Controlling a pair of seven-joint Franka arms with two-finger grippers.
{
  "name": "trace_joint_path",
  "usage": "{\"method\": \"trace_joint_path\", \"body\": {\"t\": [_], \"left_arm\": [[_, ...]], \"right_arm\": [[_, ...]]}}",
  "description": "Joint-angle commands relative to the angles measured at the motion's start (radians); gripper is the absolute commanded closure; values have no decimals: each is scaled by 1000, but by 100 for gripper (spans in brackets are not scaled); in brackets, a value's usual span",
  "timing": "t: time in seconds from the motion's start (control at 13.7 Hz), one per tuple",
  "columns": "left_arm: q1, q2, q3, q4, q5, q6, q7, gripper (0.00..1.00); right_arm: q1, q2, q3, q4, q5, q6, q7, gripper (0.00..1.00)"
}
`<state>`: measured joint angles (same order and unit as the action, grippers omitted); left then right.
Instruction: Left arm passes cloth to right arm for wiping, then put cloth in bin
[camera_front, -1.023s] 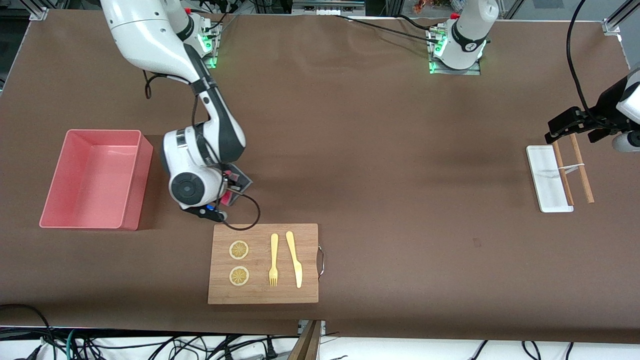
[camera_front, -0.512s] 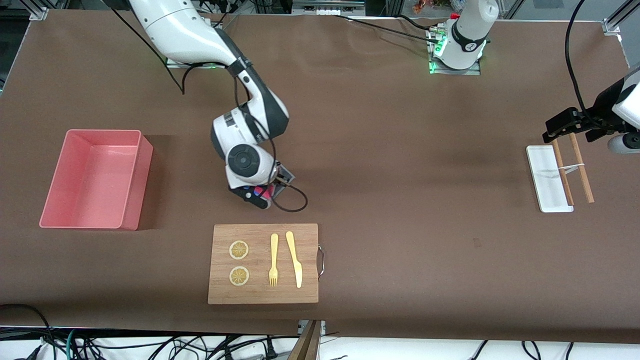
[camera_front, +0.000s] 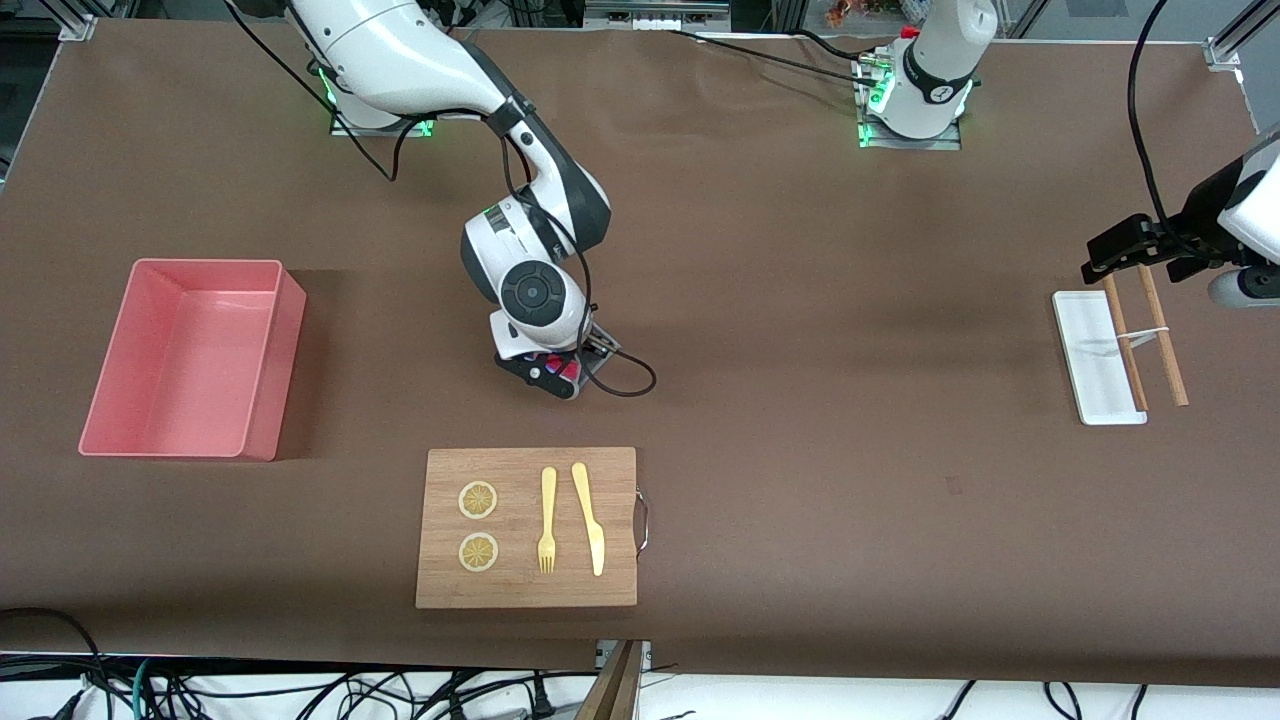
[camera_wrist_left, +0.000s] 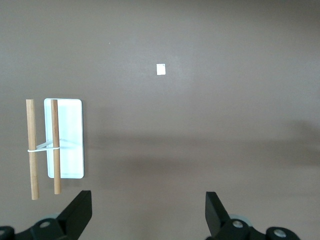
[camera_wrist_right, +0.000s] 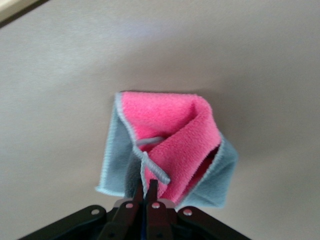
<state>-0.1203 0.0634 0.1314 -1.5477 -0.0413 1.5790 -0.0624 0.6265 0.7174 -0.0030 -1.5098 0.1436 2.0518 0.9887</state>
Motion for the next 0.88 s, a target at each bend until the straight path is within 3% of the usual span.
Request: {"method": "trace_joint_path", "body": {"t": [0.0,0.29,0.8], "left_arm": [[4,13,-3,31,17,-20,-2,0],[5,13,-1,32,18,-20,-1,0],[5,13,-1,32,18,-20,-2,0]], "right_arm": [[-54,-4,3,-6,-1,-44,-108,100],[-169,-25,-3,-4,-13,-157,-295,100],[-197,-81,-227,-4,-12,-318,-729,100]]}}
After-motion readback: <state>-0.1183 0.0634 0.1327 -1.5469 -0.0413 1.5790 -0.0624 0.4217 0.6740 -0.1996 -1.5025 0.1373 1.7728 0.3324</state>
